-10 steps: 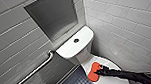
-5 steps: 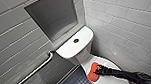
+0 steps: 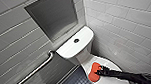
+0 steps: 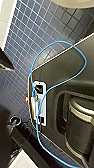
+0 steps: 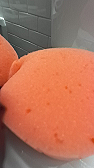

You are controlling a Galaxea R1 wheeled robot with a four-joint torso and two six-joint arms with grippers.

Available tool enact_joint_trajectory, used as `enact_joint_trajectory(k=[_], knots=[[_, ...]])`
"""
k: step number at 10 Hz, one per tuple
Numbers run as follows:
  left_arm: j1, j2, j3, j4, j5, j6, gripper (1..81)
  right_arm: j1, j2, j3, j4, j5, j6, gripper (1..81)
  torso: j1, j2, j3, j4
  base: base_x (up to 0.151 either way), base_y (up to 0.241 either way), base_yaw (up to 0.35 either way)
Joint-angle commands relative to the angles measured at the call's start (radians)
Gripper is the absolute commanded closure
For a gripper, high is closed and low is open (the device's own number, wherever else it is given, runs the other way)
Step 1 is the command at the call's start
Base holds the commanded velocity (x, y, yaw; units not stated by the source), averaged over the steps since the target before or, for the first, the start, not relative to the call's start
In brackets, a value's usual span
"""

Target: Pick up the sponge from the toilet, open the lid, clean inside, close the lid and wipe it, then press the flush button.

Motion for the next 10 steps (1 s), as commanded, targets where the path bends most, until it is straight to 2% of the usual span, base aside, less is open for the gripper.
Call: enact_joint_trajectory(k=[1, 3, 5, 10], knots=[[0.029, -0.022, 0.001, -0.003, 0.092, 0.007, 1.0, -0.008, -0.266, 0.431, -0.028, -0.091, 0.017, 81.1, 0.0, 0.0, 0.0, 0.0, 0.0, 0.0, 0.0], [0.029, -0.023, 0.001, -0.003, 0.091, 0.007, 1.0, -0.051, -0.324, 0.467, -0.03, -0.082, 0.015, 81.1, 0.0, 0.0, 0.0, 0.0, 0.0, 0.0, 0.0], [0.029, -0.022, 0.001, 0.0, 0.081, 0.007, 1.0, -0.084, -0.396, 0.539, -0.039, -0.045, 0.015, 81.1, 0.0, 0.0, 0.0, 0.0, 0.0, 0.0, 0.0], [0.029, -0.025, 0.001, 0.002, 0.08, 0.007, 1.0, -0.197, -0.545, 0.617, -0.037, 0.036, 0.015, 81.1, 0.0, 0.0, 0.0, 0.0, 0.0, 0.0, 0.0]])
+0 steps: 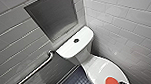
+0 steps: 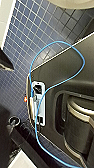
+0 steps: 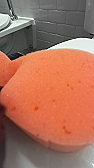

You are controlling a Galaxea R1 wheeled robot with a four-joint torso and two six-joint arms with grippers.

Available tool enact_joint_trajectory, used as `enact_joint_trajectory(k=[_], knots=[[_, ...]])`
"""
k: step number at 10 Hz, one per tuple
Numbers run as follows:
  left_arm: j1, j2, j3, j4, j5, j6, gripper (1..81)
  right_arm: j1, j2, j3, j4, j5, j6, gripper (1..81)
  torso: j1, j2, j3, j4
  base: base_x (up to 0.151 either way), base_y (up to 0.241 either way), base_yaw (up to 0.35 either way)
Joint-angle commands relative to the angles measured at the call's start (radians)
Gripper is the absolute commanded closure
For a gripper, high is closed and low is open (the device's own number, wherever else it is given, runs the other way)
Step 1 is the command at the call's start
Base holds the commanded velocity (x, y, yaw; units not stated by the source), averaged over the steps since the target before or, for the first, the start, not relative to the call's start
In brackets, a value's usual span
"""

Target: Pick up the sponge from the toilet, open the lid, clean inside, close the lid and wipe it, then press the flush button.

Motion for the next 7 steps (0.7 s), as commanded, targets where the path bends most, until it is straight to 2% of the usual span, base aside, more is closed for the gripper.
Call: enact_joint_trajectory(k=[1, 4, 7], knots=[[0.026, -0.025, 0.001, 0.003, 0.09, 0.009, 1.0, 0.003, -0.112, 0.101, -0.003, -0.02, 0.008, 81.1, 0.0, 0.0, 0.0, 0.0, 0.0, 0.0, 0.0], [0.003, -0.022, 0.001, 0.001, 0.091, 0.007, 1.0, -0.089, -0.206, 0.195, 0.0, 0.053, 0.008, 81.1, 0.0, 0.0, 0.0, 0.0, 0.0, 0.0, 0.0], [-0.029, -0.03, 0.001, -0.009, 0.09, 0.006, 1.0, -0.266, -0.231, 0.227, -0.007, 0.163, 0.0, 81.1, 0.0, 0.0, 0.0, 0.0, 0.0, 0.0, 0.0]])
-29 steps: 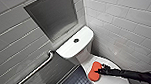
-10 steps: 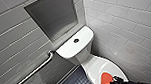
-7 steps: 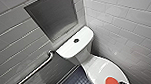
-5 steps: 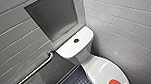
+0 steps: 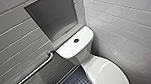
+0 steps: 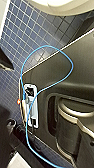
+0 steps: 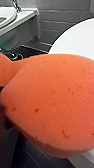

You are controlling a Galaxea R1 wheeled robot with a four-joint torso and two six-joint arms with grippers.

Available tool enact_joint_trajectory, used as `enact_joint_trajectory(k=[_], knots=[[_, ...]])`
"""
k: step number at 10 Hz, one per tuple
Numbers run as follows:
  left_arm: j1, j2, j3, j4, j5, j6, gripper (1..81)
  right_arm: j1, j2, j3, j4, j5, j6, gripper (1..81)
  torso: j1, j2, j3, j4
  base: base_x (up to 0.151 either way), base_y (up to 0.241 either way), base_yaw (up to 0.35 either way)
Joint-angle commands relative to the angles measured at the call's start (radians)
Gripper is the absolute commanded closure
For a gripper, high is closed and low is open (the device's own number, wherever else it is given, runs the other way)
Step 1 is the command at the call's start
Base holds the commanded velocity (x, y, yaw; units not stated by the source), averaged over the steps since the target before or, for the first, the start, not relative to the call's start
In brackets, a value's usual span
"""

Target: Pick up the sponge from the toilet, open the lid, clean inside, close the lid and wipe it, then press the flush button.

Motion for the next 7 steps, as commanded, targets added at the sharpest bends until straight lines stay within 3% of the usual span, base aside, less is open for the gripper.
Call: enact_joint_trajectory(k=[1, 4, 5, 7], knots=[[-0.008, -0.027, 0.001, -0.011, 0.09, 0.001, 1.0, -0.142, -0.016, 0.045, -0.006, 0.055, -0.005, 81.1, 0.0, 0.0, 0.0, 0.0, 0.0, 0.0, 0.0], [-0.052, -0.03, 0.021, -0.052, 0.091, -0.003, 1.0, -0.32, 0.078, -0.086, -0.005, 0.095, -0.008, 81.1, 0.0, 0.0, 0.0, 0.0, 0.0, 0.0, 0.0], [-0.065, -0.03, 0.034, -0.052, 0.091, -0.003, 1.0, -0.363, 0.11, -0.129, -0.012, 0.109, -0.016, 81.1, -0.064, 0.1, 0.0, 0.0, 0.0, 0.0, 0.0], [-0.092, -0.038, 0.079, -0.054, 0.093, -0.006, 1.0, -0.442, 0.176, -0.224, -0.02, 0.164, -0.019, 81.1, -0.072, 0.112, 0.0, 0.0, 0.0, 0.0, 0.0]])
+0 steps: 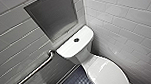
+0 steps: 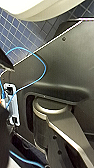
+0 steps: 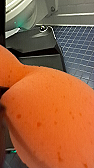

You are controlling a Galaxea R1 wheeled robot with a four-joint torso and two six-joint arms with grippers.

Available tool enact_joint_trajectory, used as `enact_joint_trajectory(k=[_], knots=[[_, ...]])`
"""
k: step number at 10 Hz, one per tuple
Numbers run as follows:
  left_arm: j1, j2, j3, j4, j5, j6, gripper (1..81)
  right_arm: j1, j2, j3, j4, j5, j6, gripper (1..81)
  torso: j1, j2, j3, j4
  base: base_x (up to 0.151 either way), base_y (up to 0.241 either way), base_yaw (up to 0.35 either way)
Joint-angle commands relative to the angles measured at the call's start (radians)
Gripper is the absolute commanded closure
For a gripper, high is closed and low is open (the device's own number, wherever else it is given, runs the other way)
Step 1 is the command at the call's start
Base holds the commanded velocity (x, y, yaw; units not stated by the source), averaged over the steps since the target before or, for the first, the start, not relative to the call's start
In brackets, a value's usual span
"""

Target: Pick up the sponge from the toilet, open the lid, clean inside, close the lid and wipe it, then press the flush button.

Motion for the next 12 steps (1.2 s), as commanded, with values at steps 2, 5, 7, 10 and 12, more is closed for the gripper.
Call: enact_joint_trajectory(k=[2, 5, 7, 10, 12], knots=[[-0.029, -0.065, 0.102, -0.017, 0.091, -0.002, 1.0, -0.145, 0.119, -0.121, -0.045, 0.023, -0.011, 81.1, -0.084, 0.13, 0.081, 0.0, 0.0, 0.0, 0.0], [-0.062, -0.116, 0.195, -0.017, 0.091, -0.004, 1.0, -0.18, 0.212, -0.229, -0.063, 0.023, -0.011, 81.1, -0.136, 0.209, 0.122, -0.091, 0.0, 0.0, 0.0], [-0.076, -0.119, 0.191, -0.042, 0.091, -0.002, 1.0, -0.201, 0.27, -0.298, -0.068, 0.024, -0.012, 81.1, -0.179, 0.277, 0.17, -0.123, 0.0, 0.0, 0.0], [-0.112, -0.119, 0.195, -0.075, 0.091, -0.002, 1.0, -0.238, 0.344, -0.379, -0.157, 0.024, -0.012, 81.1, -0.24, 0.366, 0.148, -0.102, 0.0, 0.0, 0.0], [-0.122, -0.116, 0.195, -0.083, 0.091, -0.002, 1.0, -0.267, 0.389, -0.425, -0.215, 0.066, -0.011, 81.1, -0.286, 0.439, 0.158, -0.103, 0.0, 0.0, 0.0]])
